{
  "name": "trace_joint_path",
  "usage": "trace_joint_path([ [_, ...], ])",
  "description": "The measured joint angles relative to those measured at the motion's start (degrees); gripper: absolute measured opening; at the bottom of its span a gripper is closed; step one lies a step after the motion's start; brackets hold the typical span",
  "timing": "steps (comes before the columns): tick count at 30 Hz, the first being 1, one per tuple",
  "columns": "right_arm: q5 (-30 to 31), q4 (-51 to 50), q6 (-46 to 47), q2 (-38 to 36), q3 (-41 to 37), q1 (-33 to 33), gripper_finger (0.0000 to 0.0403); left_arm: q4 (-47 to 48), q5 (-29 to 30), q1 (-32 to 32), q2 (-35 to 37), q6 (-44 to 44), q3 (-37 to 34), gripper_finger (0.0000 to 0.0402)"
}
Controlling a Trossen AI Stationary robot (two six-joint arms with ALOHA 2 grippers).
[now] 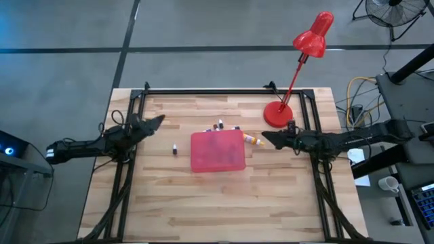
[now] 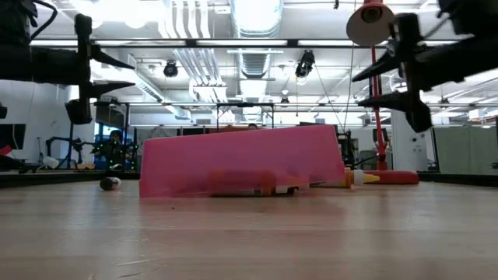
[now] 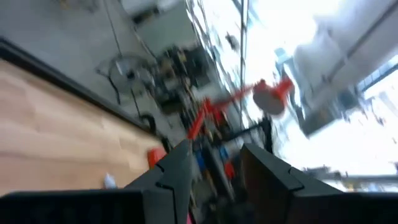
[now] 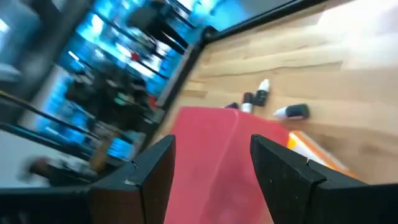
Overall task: Pick & Place food coloring
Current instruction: Prepare the red bin
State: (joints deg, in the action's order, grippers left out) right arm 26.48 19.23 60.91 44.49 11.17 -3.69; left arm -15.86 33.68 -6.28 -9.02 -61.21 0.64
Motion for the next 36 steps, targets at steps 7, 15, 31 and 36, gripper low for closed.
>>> trace_joint_path([
  [7, -7.58, -25.72, 0.93, 9.45, 12.51, 5.11, 0.0201, 0.09, -4.60, 0.00, -2.15, -1.80, 2.32, 0.0108],
  [15, -19.31, -30.51, 2.18, 12.78, 15.92, 12.36, 0.0201, 18.55, -14.48, -0.06, -16.54, -6.91, 10.92, 0.0058],
  [31, -17.55, -29.67, 12.27, 18.44, 16.69, 12.23, 0.0201, 18.82, -16.27, -0.07, -36.54, -10.57, 16.20, 0.0005],
  [36, -20.35, -28.90, 12.13, 20.88, 16.83, 12.09, 0.0201, 18.93, -16.21, -0.09, -36.65, -9.22, 15.96, 0.0005],
])
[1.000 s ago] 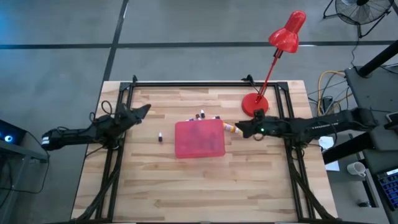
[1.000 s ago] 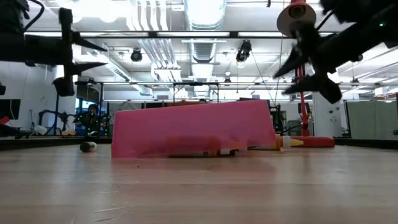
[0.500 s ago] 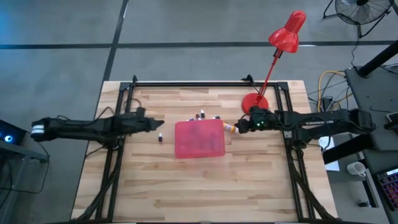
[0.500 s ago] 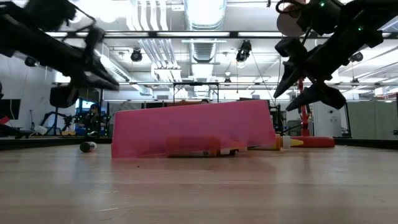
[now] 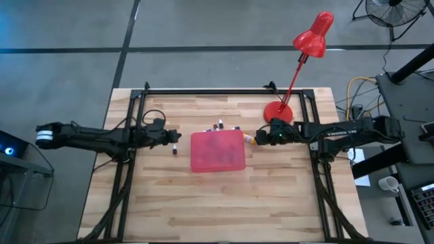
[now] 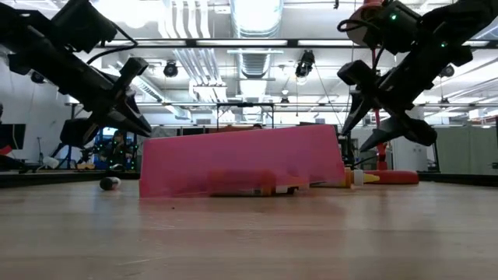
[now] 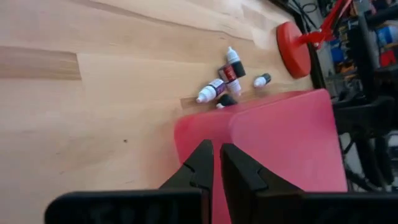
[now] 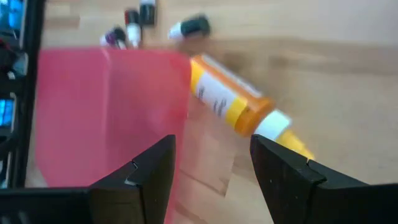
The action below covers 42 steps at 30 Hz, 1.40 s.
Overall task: Pick & Place food coloring
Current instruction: Prepare the red bin
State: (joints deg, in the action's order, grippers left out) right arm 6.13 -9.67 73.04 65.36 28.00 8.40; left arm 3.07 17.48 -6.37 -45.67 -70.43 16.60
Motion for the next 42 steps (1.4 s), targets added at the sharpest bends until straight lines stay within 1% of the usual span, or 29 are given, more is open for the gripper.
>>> trace_joint_path([
  [7, -3.63, 2.10, -2.03, 3.11, -0.01, -0.02, 0.0201, 0.04, 1.18, -0.31, -0.75, -3.65, 0.04, 0.0005],
  [12, -3.75, 5.67, -4.23, 3.77, -0.01, 0.00, 0.0201, 0.01, 1.12, -0.31, -2.55, -3.29, -0.02, 0.0005],
  [15, -3.72, 6.81, -5.39, 3.65, -0.01, -0.01, 0.0197, 0.01, -1.88, -0.31, -3.52, -0.81, -0.02, 0.0002],
  [17, -3.68, 6.60, -5.80, 3.67, -0.01, 0.00, 0.0186, -0.05, -4.42, -0.29, -4.27, -0.37, 0.01, 0.0001],
  [19, -3.82, 6.67, -6.12, 3.67, -0.01, -0.01, 0.0165, 0.03, -6.42, -0.30, -4.95, 0.32, 0.19, 0.0001],
  [21, -4.36, 6.60, -6.19, 3.67, -0.01, 0.00, 0.0137, -0.10, -6.55, -0.30, -5.40, 1.09, 0.53, 0.0000],
  [22, -4.54, 6.62, -6.19, 3.67, -0.01, 0.00, 0.0121, -0.10, -6.30, -0.31, -5.58, 1.26, 0.64, 0.0000],
  [27, -5.97, 6.62, -6.19, 3.67, -0.01, -0.01, 0.0033, -0.07, -0.71, -0.31, -5.88, 1.30, 1.07, 0.0000],
  [28, -6.01, 6.62, -6.21, 3.67, -0.01, -0.02, 0.0020, -0.04, -0.17, -0.31, -5.88, 1.33, 1.14, 0.0000],
  [30, -5.99, 6.56, -6.19, 3.67, -0.01, 0.00, 0.0015, -0.05, 0.31, -0.31, -5.88, 1.74, 1.18, 0.0000],
  [34, -5.96, 6.75, -5.29, 3.66, -0.01, 0.00, 0.0017, -0.05, 0.50, -0.31, -5.88, 0.37, 1.11, 0.0000],
  [37, -5.87, 7.70, -6.30, 3.65, -0.01, -0.15, 0.0017, -0.05, 0.50, -0.31, -5.88, 0.90, 1.11, 0.0000],
  [40, -5.26, 8.65, -5.24, 3.65, -0.01, -0.20, 0.0017, -0.95, 0.38, -0.31, -5.88, -0.75, 1.02, 0.0000],
  [42, -5.19, 9.79, -3.80, 3.78, -0.01, -0.24, 0.0017, -2.47, -2.10, -0.33, -5.87, 0.10, 1.01, 0.0000],
])
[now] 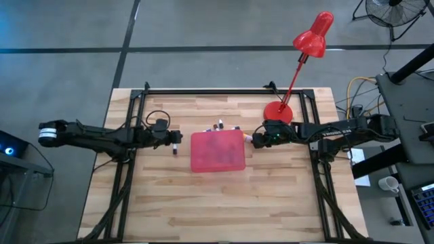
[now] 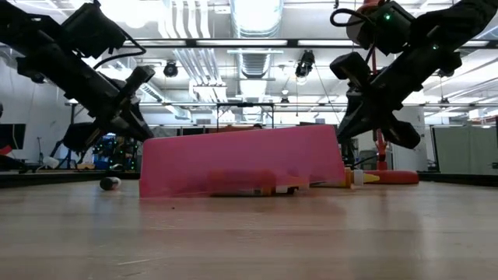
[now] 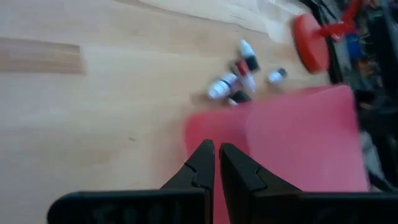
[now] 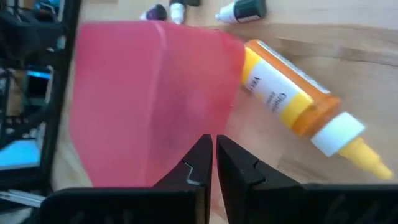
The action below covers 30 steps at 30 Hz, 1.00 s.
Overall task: Pick & Place food coloring
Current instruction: Prepare the red bin
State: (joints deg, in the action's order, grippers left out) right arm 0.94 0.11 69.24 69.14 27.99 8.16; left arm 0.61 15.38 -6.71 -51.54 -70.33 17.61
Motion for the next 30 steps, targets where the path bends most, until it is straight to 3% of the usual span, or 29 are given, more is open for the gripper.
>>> trace_joint_path([
  [3, -3.93, 1.28, -2.33, 0.26, 0.00, -0.04, 0.0017, -0.77, -4.36, 0.01, -0.04, 1.72, 0.13, 0.0000],
  [8, -7.02, 1.27, -2.93, 0.31, 0.00, -0.02, 0.0018, -0.58, -5.02, -0.06, -0.61, 1.00, 0.02, 0.0000],
  [23, 3.91, 1.36, -4.01, 0.46, 0.00, 0.30, 0.0018, -1.85, -6.95, -0.04, -11.46, -2.38, -0.02, 0.0000],
  [30, 4.05, 1.75, -8.00, 0.47, 0.00, 0.51, 0.0018, -9.22, -9.63, -0.04, -15.70, -1.55, -0.04, 0.0000],
])
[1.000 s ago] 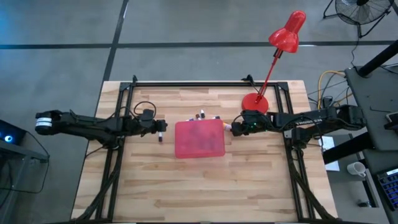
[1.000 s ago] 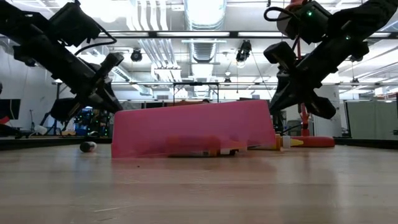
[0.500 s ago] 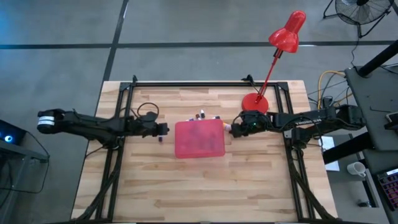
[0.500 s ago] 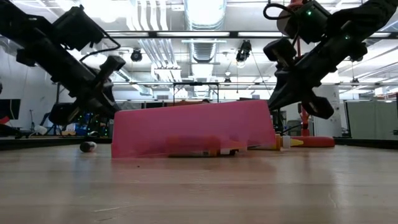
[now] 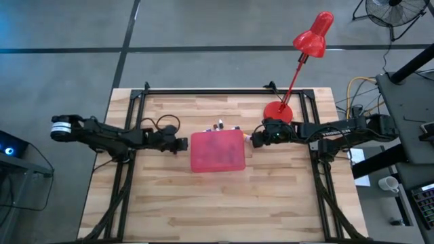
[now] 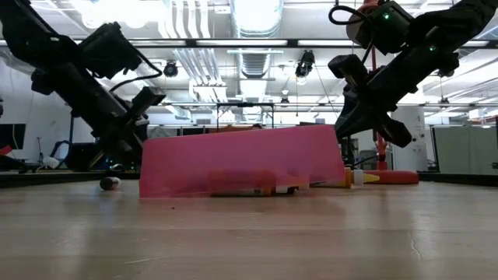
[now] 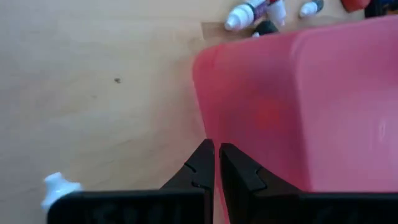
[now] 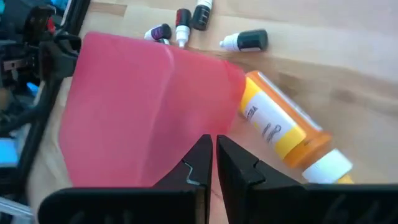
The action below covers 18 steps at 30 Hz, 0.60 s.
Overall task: Pick & Place food coloring
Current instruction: Prepare the red bin
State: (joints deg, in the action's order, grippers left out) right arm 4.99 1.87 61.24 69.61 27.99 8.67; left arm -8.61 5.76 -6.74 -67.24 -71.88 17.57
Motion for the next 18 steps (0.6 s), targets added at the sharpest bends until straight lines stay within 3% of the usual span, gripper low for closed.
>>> trace_joint_path([
  [8, -0.24, -1.19, -12.96, 6.74, 4.92, 0.19, 0.0018, 0.10, -0.46, 0.04, -1.32, -0.26, 0.00, 0.0000],
  [11, -1.04, -9.46, -17.96, 9.58, 11.02, 0.19, 0.0018, 0.16, -0.94, 0.02, -0.56, -0.28, 0.00, 0.0000],
  [15, 3.31, -22.23, -20.28, 11.68, 16.13, 0.21, 0.0018, 0.15, -1.33, 0.02, 0.57, -0.31, 0.08, 0.0000],
  [18, 1.34, -23.04, -21.69, 12.41, 16.39, 0.58, 0.0018, 0.20, -1.40, 0.02, 0.87, -0.21, 0.06, 0.0000],
])
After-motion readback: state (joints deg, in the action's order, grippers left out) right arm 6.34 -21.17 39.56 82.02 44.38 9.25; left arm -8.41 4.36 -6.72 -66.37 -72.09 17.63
